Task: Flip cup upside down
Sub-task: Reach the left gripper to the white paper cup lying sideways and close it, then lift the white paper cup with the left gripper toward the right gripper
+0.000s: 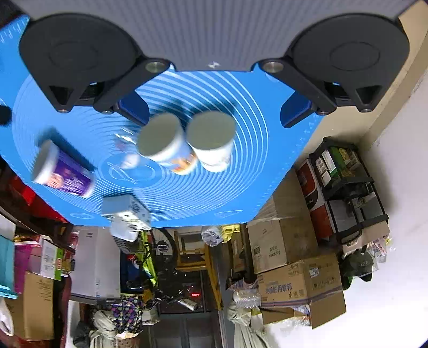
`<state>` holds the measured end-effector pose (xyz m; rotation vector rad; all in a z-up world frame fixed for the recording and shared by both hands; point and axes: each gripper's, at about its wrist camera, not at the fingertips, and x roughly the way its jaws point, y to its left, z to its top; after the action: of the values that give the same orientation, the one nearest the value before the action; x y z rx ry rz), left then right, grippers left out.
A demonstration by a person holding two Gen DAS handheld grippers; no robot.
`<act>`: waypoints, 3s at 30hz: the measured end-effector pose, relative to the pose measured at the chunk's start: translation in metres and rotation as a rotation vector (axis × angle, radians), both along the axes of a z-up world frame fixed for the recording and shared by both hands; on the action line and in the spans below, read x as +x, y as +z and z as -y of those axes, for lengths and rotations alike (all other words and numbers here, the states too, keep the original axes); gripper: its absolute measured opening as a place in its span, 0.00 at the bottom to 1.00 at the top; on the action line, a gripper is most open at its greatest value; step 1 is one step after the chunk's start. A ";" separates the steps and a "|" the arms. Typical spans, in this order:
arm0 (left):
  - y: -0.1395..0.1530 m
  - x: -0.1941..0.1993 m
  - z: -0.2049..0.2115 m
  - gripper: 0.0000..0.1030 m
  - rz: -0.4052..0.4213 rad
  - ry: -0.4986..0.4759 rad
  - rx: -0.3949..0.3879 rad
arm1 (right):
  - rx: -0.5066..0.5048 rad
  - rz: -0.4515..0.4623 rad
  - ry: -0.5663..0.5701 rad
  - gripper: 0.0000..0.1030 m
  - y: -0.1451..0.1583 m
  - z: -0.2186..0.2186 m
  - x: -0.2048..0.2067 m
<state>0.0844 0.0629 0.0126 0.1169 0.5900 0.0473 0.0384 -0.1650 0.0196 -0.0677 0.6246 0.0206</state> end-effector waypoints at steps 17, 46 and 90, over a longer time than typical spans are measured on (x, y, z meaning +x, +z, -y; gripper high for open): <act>-0.031 0.121 -0.025 0.99 -0.178 0.026 -0.025 | 0.026 -0.037 -0.091 0.98 -0.018 0.027 0.030; 0.003 0.071 -0.024 0.51 -0.181 -0.056 -0.147 | 0.039 -0.031 -0.095 0.98 -0.019 0.026 0.023; -0.042 0.005 0.112 0.86 -0.247 -0.256 -0.136 | 0.066 -0.078 -0.129 0.98 -0.026 0.061 0.013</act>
<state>0.0893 -0.0493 -0.0291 0.0658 0.8182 -0.2586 0.0512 -0.2259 -0.0064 0.0377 0.7052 -0.0812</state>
